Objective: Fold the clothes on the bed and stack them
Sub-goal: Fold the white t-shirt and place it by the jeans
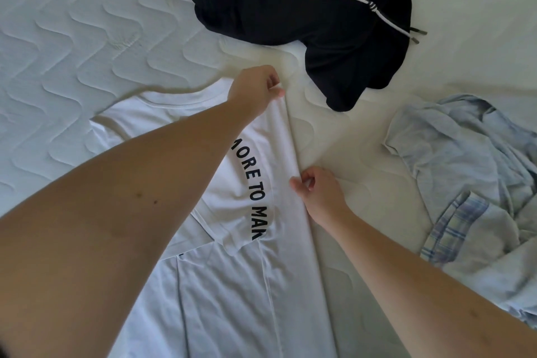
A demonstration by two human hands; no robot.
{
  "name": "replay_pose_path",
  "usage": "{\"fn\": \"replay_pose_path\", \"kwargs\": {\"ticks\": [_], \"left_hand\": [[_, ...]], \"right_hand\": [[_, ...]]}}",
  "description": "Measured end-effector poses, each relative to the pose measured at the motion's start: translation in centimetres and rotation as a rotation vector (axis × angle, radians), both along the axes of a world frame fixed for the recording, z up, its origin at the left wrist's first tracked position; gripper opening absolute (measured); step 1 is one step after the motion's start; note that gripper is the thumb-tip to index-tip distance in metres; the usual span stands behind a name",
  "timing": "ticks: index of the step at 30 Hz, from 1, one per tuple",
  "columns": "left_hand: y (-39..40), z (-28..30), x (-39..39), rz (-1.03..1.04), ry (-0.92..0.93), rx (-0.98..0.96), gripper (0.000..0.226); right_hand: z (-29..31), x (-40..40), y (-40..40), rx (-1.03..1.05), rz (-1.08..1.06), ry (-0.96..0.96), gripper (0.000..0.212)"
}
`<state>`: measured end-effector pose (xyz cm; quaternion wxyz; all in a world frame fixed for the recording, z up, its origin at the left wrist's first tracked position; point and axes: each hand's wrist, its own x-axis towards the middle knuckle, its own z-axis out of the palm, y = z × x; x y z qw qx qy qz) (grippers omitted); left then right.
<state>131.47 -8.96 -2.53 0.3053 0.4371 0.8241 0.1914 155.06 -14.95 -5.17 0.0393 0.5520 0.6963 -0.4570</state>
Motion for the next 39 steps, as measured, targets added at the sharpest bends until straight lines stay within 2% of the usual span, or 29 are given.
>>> {"fn": "replay_pose_path", "kwargs": {"ticks": [4,8,13,18,22,25,28,31,33,35,39], "left_hand": [[-1.2,-0.1,0.1,0.014,-0.105,0.107,0.047],[-2.2,-0.5,-0.2,0.033,-0.136,0.046,0.045],[-1.2,-0.3,0.5,0.032,-0.086,0.028,0.035],[-1.6,0.5,2.1,-0.039,-0.044,0.137,0.049],[-5.1,1.8,0.9,0.031,0.033,0.234,0.031],[-9.7,2.0,-0.3,0.144,0.073,0.138,0.025],[-14.3,1.7,-1.3,0.215,0.101,-0.098,0.041],[-17.6,1.6,-1.6,0.149,0.132,-0.290,0.052],[-18.6,1.7,-1.5,0.129,0.151,-0.304,0.044],[-19.1,1.9,-1.2,0.190,0.111,-0.242,0.033],[-19.6,2.9,-0.6,0.296,0.064,-0.149,0.027]], "right_hand": [[0.2,-0.3,-0.3,0.038,-0.006,-0.016,0.020],[0.3,-0.3,-0.4,0.037,0.007,-0.021,0.017],[0.3,0.1,0.4,-0.044,0.028,-0.022,0.013],[0.0,0.2,0.4,-0.044,0.008,-0.008,0.013],[-0.1,0.0,0.1,-0.020,-0.004,0.012,0.010],[0.1,0.0,-0.1,-0.011,-0.030,0.039,0.009],[0.3,0.0,0.0,-0.043,-0.066,0.045,0.013],[0.8,-0.3,0.5,-0.071,-0.103,-0.007,0.017],[1.4,-0.6,0.5,0.005,-0.185,0.004,0.016],[2.1,-1.2,0.0,0.059,-0.231,0.123,0.008],[3.4,-4.6,-1.4,-0.172,-0.216,0.356,0.025]]}}
